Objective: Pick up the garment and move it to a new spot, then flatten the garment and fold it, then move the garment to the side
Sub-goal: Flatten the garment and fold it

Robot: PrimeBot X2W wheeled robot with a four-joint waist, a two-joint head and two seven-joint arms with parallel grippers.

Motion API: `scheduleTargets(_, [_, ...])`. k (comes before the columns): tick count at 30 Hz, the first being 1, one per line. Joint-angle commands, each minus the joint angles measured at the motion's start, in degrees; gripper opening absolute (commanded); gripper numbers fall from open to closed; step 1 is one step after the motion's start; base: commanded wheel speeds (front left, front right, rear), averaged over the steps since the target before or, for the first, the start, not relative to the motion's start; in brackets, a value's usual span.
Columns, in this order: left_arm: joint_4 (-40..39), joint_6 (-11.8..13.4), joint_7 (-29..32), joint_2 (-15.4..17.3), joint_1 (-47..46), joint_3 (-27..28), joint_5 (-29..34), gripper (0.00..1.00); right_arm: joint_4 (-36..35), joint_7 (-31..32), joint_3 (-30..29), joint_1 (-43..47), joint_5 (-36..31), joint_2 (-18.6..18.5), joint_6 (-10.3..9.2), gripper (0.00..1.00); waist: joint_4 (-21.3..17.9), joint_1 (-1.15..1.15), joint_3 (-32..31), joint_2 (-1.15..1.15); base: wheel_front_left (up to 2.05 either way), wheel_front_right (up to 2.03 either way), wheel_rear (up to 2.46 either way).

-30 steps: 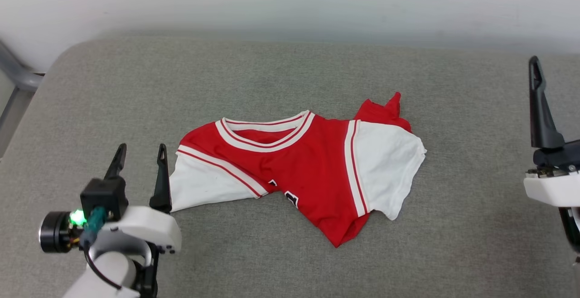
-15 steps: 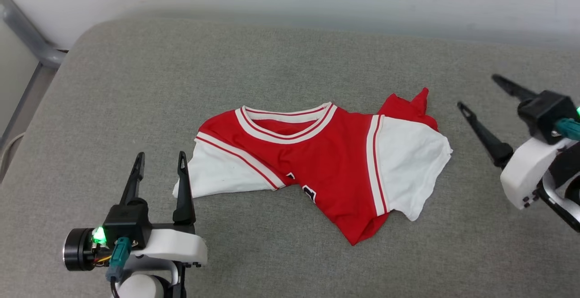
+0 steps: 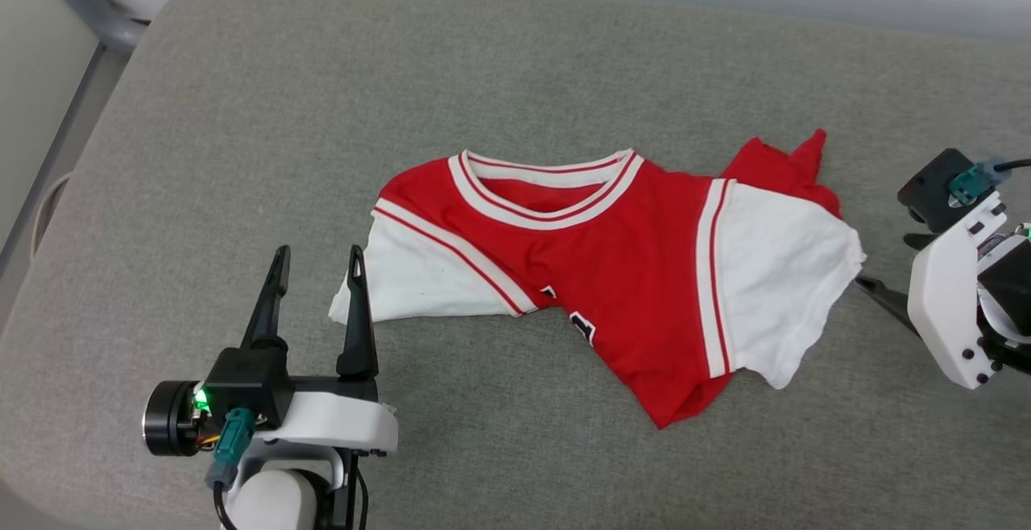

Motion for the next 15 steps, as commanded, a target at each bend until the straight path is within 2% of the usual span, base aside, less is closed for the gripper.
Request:
scheduleTargets(1, [-0.2,-0.7,-0.1,-0.7,-1.0,0.5,0.7,1.0,1.5,1.1,0.8,-1.5,0.4,0.2,-0.07,1.0,1.4,0.0,1.7,0.0,0.0,0.0,0.0])
scheduleTargets(7, [-0.3,-2.6,-0.1,-2.5,-2.3,1.7,2.0,1.0,7.9,1.0,3.6,-3.0,1.4,2.0,-0.07,1.0,3.3,0.0,4.7,0.0,0.0,0.0,0.0])
scheduleTargets(13, [0.1,-3.2,-0.1,-3.2,-2.9,2.5,2.8,1.0,11.2,0.8,8.0,-1.2,4.0,2.7,-0.04,1.0,3.6,0.0,5.8,0.0,0.0,0.0,0.0])
scheduleTargets(14, [0.2,-3.3,-0.1,-3.3,-2.9,2.6,2.9,1.0,11.2,0.5,8.5,-1.3,4.4,2.6,-0.03,0.42,3.5,0.0,5.8,0.0,0.0,0.0,0.0])
scheduleTargets(15, [0.3,-3.4,-0.1,-3.3,-2.9,2.8,2.9,1.0,11.2,0.0,8.8,-1.5,4.6,2.5,0.03,0.0,3.2,0.0,5.7,0.0,0.0,0.0,0.0])
